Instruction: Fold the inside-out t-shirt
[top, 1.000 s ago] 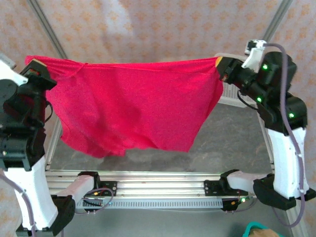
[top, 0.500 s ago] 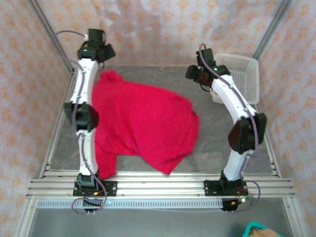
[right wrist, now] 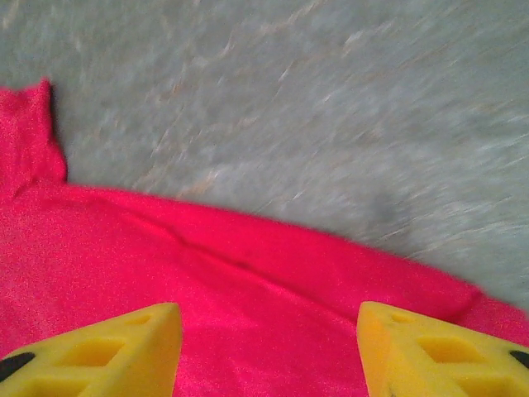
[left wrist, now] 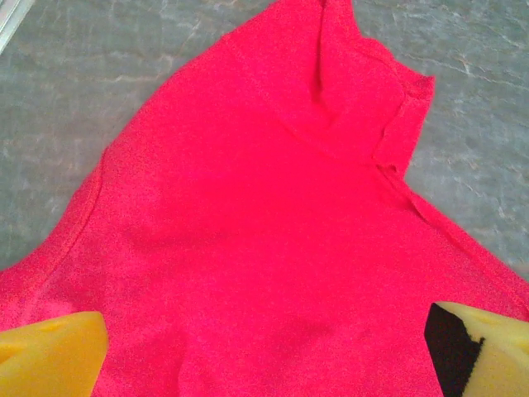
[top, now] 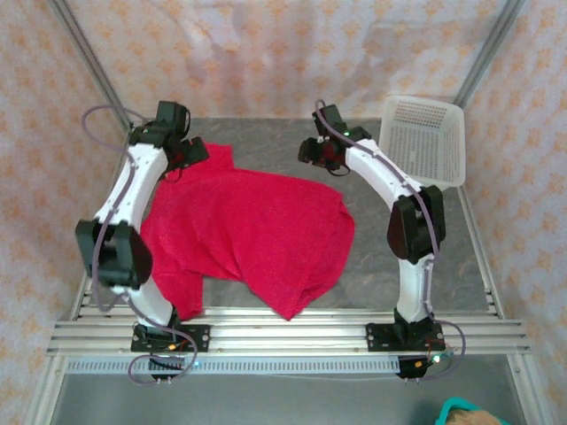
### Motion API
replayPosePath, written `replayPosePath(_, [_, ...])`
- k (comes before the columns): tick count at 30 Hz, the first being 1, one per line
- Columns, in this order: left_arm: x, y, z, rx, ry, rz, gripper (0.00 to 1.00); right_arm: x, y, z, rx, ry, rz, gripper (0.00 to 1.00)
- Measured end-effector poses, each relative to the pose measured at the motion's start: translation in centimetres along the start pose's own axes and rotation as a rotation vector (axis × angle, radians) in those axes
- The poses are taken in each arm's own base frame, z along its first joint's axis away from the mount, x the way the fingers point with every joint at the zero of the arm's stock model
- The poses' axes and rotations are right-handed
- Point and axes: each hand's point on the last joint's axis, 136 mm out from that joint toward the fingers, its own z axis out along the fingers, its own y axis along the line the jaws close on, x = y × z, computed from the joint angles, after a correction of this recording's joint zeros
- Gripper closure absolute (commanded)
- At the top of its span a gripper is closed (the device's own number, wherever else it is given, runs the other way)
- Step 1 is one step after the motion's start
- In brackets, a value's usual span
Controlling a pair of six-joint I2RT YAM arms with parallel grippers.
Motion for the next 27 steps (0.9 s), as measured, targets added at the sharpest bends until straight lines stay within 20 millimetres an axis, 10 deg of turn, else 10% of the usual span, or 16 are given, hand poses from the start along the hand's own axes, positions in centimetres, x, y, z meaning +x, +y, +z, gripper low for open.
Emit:
replayPosePath(13, [13.7, 9.7, 7.8, -0.237, 0.293, -0.133, 0.0, 9.4, -4.8, 8.4, 0.049, 0.329, 0.047, 0.57])
replayPosePath(20, [10.1, 6.1, 14.3, -0.229, 0.32, -0.178, 0.02, 6.6, -8.9, 8.3, 0.085, 0.28, 0.128, 0.58])
replayPosePath(27, [0.5, -3.7, 21.0, -0.108, 0.205, -0.14, 0.03, 8.4, -11.9, 6.3, 0.159, 0.256, 0.139, 0.61])
